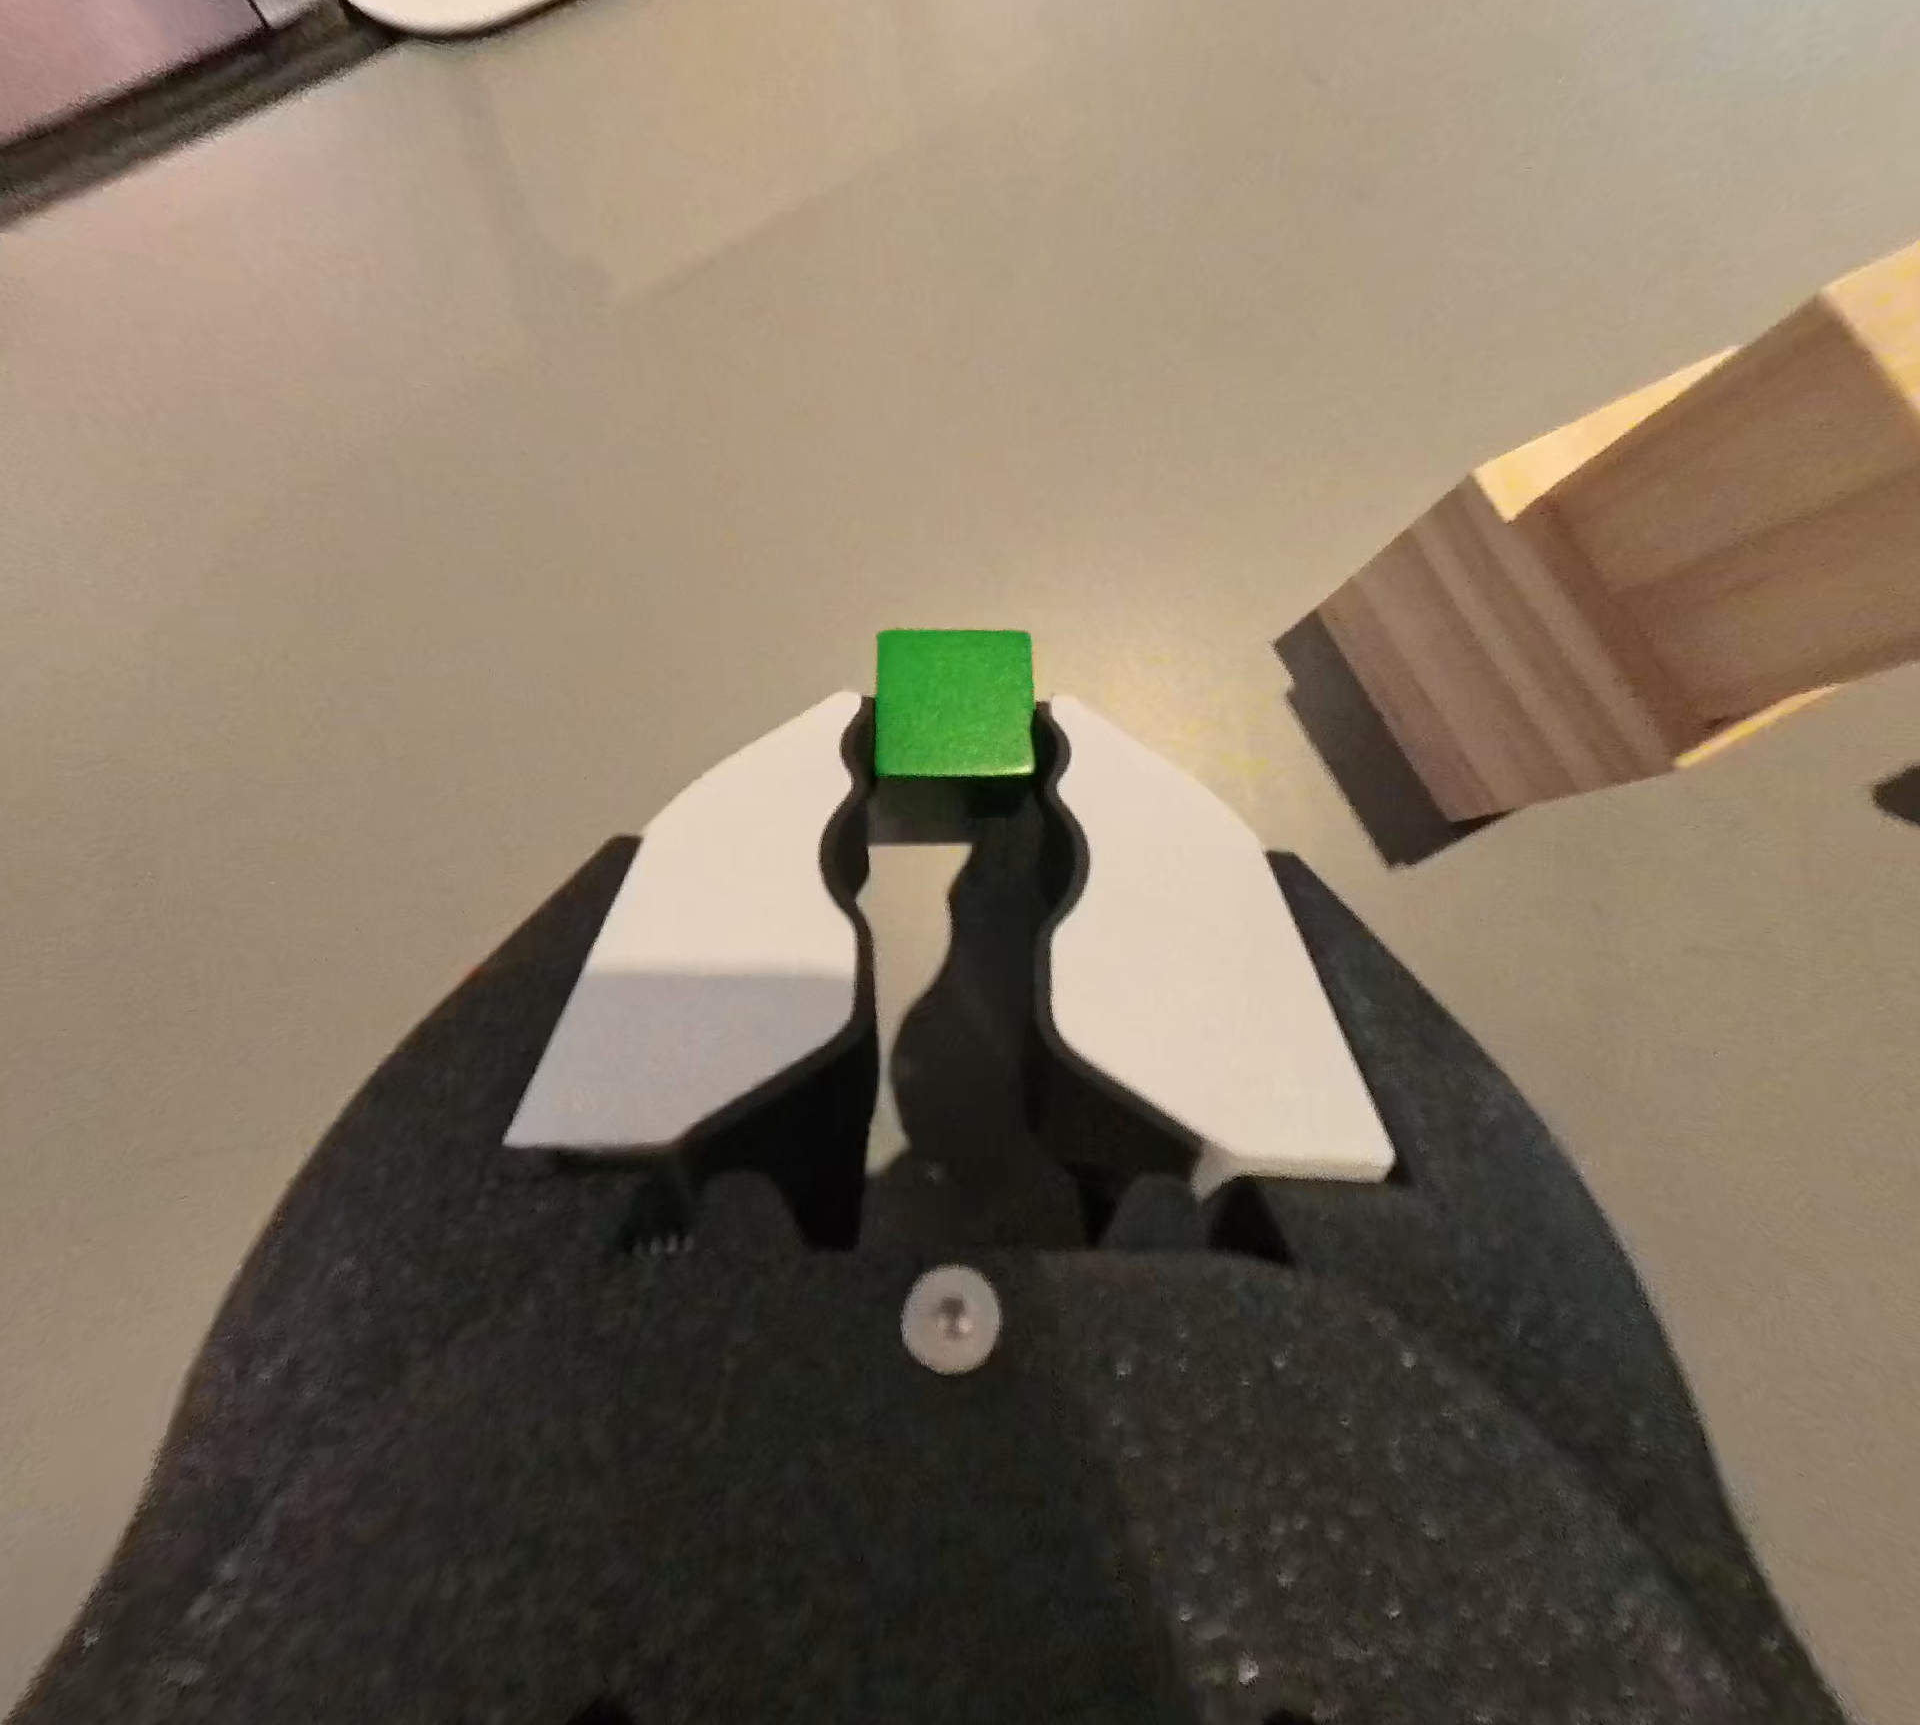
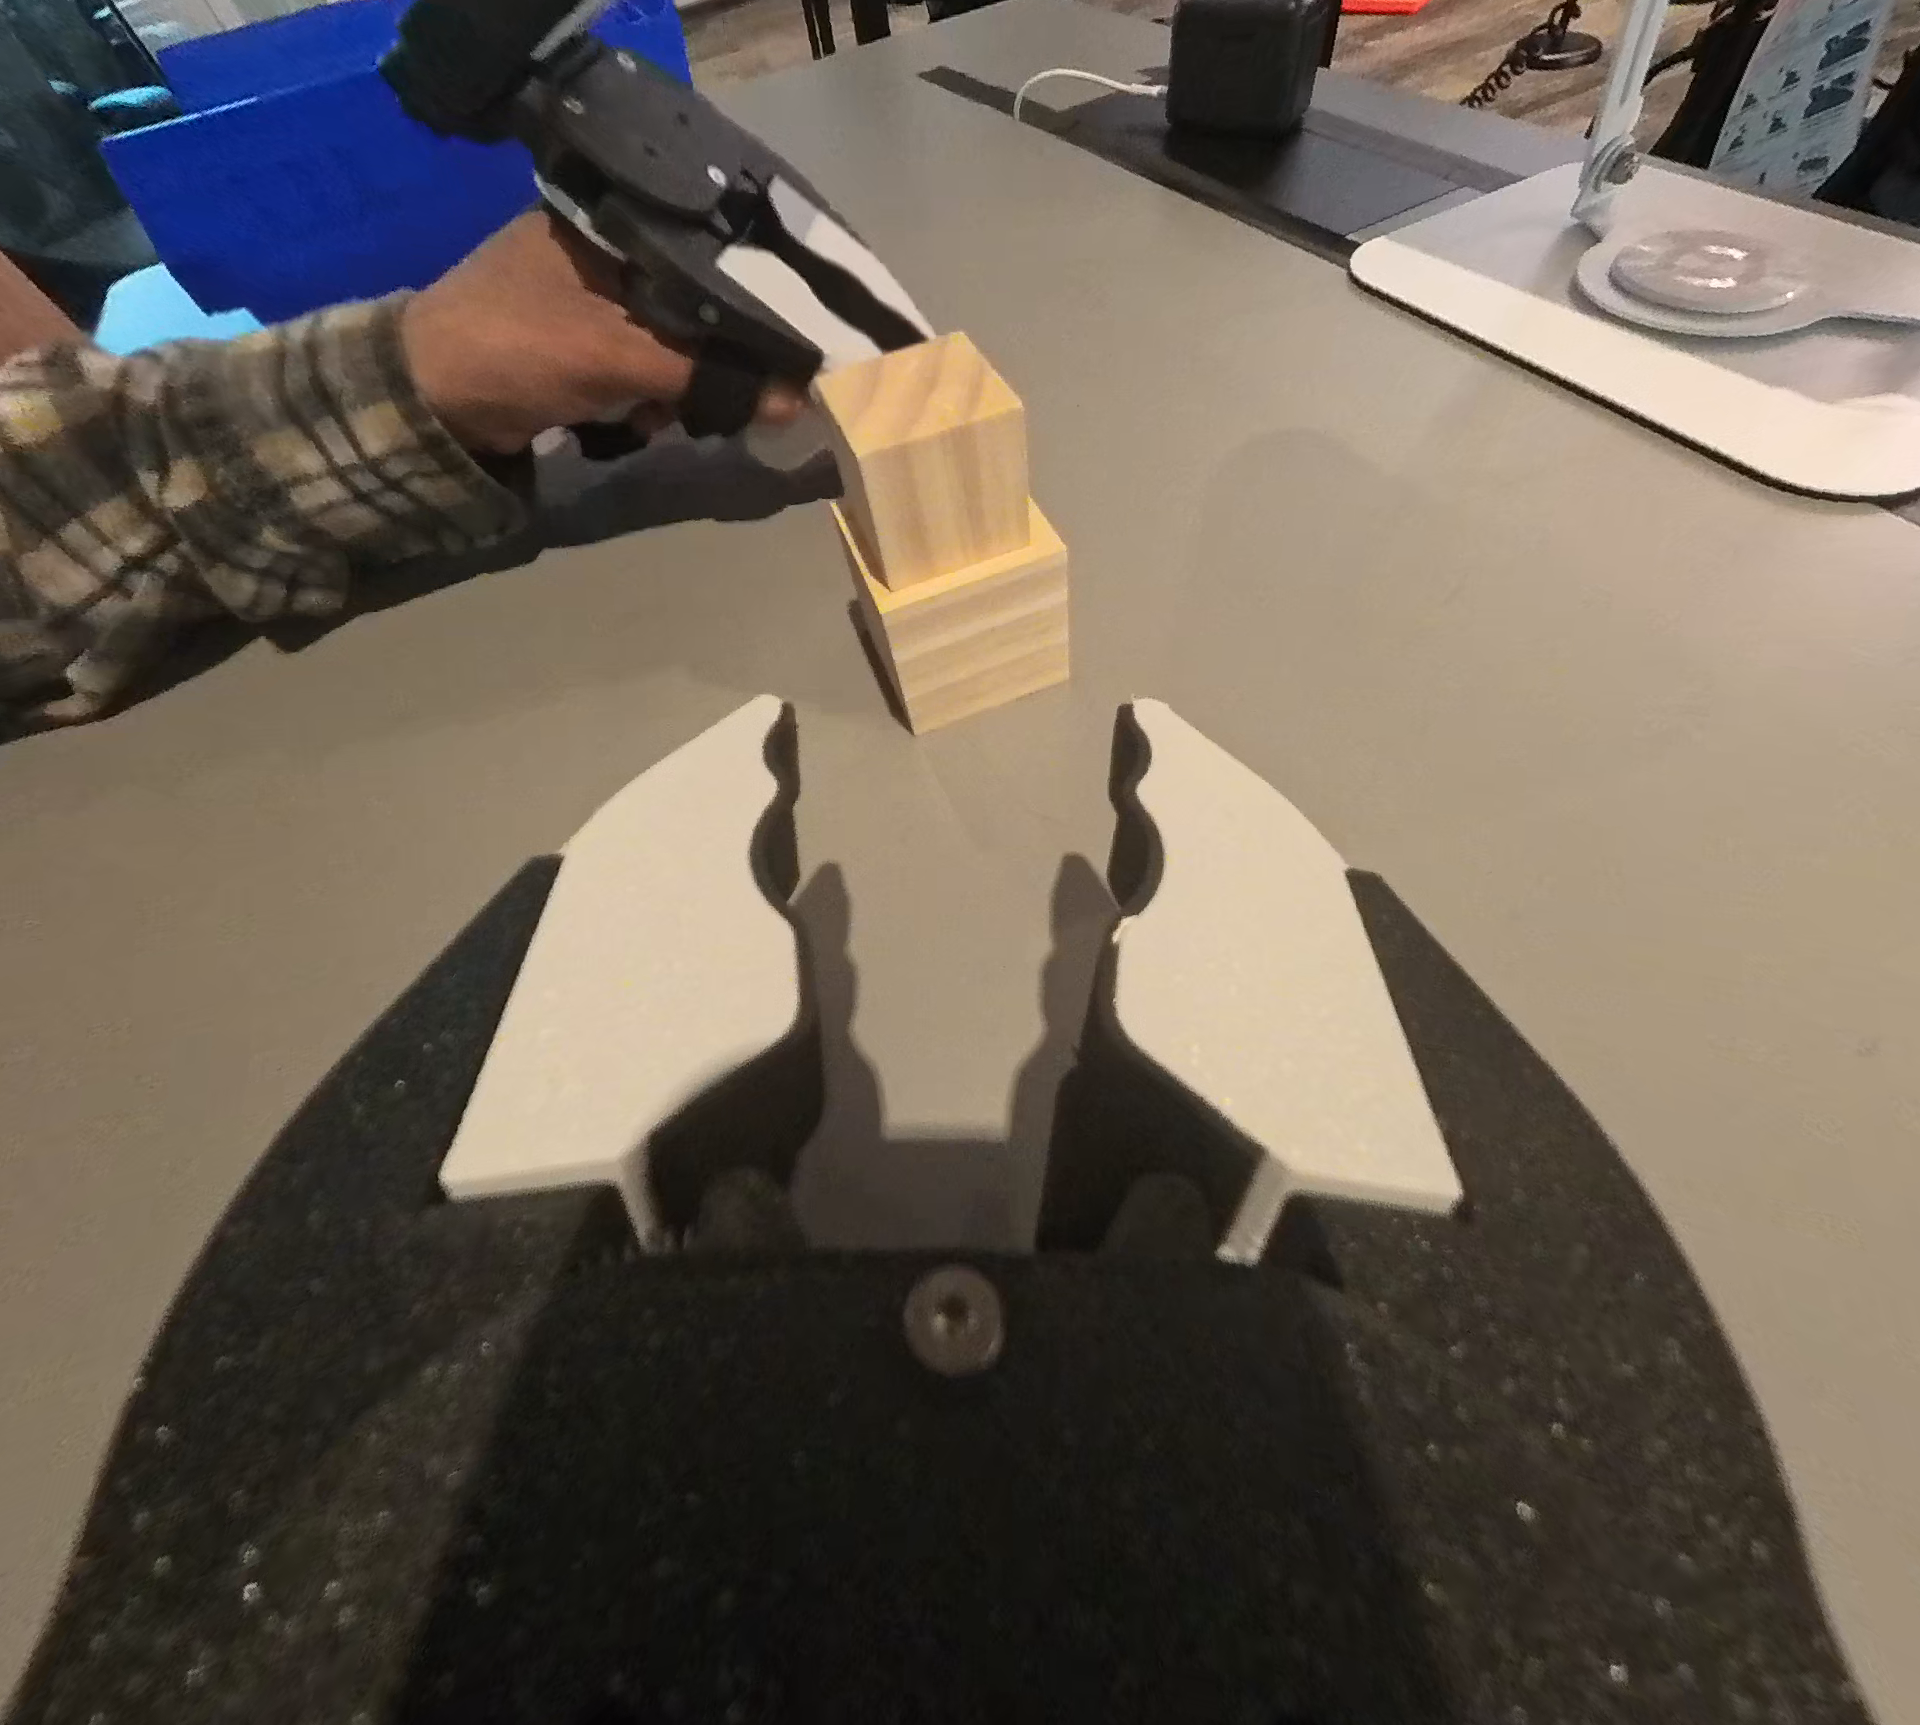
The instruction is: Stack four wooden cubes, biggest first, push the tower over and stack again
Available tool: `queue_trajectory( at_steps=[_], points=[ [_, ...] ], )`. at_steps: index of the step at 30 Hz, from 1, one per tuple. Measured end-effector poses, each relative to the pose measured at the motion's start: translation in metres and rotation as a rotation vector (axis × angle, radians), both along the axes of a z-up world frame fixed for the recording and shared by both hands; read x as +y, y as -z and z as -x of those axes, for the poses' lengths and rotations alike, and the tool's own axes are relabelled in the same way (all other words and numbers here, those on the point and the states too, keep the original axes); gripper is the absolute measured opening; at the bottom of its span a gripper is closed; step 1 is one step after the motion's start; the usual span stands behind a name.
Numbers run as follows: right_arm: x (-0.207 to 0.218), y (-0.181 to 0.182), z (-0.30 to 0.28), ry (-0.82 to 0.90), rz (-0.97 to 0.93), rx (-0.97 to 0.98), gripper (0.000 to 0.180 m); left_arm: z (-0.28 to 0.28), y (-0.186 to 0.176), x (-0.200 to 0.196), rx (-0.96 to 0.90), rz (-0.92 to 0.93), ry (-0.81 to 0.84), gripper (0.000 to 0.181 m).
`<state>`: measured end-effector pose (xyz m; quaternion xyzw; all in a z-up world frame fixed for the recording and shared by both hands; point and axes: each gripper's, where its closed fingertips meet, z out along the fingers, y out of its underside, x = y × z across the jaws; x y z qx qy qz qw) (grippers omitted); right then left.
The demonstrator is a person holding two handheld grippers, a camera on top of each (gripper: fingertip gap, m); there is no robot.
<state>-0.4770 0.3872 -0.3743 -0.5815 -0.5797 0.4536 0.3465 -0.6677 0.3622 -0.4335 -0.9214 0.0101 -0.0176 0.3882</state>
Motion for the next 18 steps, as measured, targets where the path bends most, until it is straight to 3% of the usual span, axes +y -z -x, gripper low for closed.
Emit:
queue_trajectory(
  at_steps=[1,6,11,14,18],
  points=[
    [0.000,0.000,0.000,0.000,0.002,-0.001,0.057,0.001,-0.007,0.001,0.014,-0.011,0.020,0.028],
    [0.002,0.002,-0.001,0.003,0.000,-0.007,0.057,-0.017,-0.073,0.008,0.045,-0.106,0.263,0.029],
    [0.004,0.002,-0.002,0.006,0.000,-0.006,0.056,-0.067,-0.132,-0.004,0.012,-0.152,0.662,0.028],
    [0.004,0.002,-0.002,0.007,-0.003,-0.007,0.055,-0.091,-0.140,-0.014,0.033,-0.135,0.846,0.028],
    [0.004,0.004,-0.002,0.004,-0.003,-0.010,0.054,-0.107,-0.132,-0.015,0.009,-0.110,0.970,0.028]
  ],
)
